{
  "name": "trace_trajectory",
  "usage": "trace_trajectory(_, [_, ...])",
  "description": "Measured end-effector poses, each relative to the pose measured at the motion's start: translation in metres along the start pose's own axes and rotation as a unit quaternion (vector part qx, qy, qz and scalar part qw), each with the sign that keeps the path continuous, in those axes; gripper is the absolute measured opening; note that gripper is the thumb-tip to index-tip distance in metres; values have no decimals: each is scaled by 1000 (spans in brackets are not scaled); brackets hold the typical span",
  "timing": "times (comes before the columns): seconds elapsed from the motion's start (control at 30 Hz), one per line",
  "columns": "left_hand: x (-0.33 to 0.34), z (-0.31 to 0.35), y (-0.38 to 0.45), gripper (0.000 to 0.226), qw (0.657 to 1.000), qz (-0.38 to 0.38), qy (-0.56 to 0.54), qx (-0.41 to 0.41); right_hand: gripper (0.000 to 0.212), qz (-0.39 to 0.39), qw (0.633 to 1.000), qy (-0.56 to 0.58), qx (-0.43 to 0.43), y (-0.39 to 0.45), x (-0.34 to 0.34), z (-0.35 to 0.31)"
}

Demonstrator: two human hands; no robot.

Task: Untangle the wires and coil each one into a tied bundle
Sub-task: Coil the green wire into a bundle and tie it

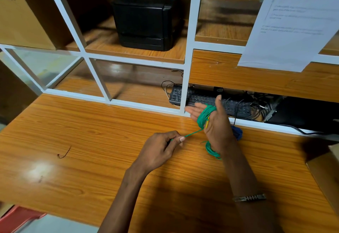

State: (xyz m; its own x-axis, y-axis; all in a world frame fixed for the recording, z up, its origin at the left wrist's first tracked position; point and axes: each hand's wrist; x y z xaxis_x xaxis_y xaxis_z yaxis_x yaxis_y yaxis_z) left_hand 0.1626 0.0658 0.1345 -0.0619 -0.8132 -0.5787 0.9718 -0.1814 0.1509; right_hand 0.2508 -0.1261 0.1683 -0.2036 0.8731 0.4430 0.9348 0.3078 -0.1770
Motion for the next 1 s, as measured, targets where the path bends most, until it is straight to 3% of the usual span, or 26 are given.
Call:
trace_trajectory(0.17, [-14,4,3,18,992,98,36,66,94,-78,962,-204,165,-9,9,20])
trace_trajectory(0.23, [-18,1,2,16,989,128,2,69,94,-158,947,-208,187,-13,14,30])
trace_trajectory(0.43, [-23,-4,-3,18,984,143,-107,23,107,-278,911,-235,196,-18,24,27])
trace_trajectory(0.57, [-21,-2,-10,24,977,146,-154,3,115,-362,884,-183,231,-19,22,27])
trace_trajectory(0.7, [-12,-2,-17,24,959,158,-234,-27,105,-393,876,-135,244,-21,22,27])
trace_trajectory(0.9, [-4,-3,-30,26,918,172,-351,-67,65,-379,892,-136,204,-35,30,34])
trace_trajectory(0.93, [-3,-4,-34,26,915,171,-359,-74,63,-383,891,-129,206,-37,30,36])
trace_trajectory(1.0, [2,-4,-40,22,907,171,-374,-87,79,-399,881,-126,221,-41,32,40])
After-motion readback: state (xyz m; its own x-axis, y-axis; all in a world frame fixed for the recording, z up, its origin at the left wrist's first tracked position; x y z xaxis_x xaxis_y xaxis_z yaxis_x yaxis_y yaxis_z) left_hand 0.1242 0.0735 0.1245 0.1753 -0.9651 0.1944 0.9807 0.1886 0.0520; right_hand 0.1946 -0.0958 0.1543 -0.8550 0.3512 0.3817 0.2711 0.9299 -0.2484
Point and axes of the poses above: each hand's wrist, its own y-axis towards the middle knuckle, its own x-axis out of the palm, z = x × y, and after that the axes turned 2 degrees about -y, right-handed
